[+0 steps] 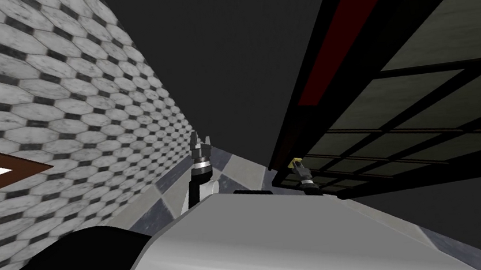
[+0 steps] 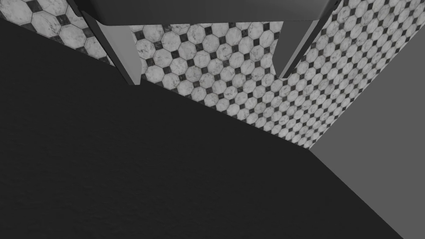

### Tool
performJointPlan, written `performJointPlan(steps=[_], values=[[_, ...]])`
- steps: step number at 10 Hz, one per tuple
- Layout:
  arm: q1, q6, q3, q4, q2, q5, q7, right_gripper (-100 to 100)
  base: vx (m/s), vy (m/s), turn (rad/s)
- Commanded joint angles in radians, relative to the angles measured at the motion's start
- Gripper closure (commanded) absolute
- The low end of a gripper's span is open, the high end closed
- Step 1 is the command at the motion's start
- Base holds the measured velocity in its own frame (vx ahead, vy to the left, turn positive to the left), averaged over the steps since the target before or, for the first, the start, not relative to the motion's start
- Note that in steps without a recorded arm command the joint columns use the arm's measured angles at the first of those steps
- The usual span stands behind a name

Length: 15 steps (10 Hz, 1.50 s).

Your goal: Pull the door open

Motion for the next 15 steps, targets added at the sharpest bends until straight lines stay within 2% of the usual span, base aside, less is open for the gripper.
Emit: performJointPlan(steps=[1, 5, 6, 9, 14, 15], values=[[0.007, -0.024, 0.024, 0.005, -0.015, 0.012, -0.030, 100, -0.235, -0.018, 0.080], [0.030, -0.061, 0.071, -0.002, -0.053, 0.035, -0.084, 100, -0.202, -0.051, 0.088], [0.032, -0.046, 0.065, -0.006, -0.048, 0.030, -0.072, 100, -0.073, -0.016, 0.014], [0.056, -0.106, 0.101, 0.008, -0.077, 0.044, -0.112, 100, -0.212, -0.072, 0.165], [0.084, -0.176, 0.142, 0.023, -0.113, 0.059, -0.156, 100, -0.214, -0.064, 0.135], [0.084, -0.162, 0.138, 0.020, -0.108, 0.058, -0.150, 100, -0.091, -0.048, 0.035]])
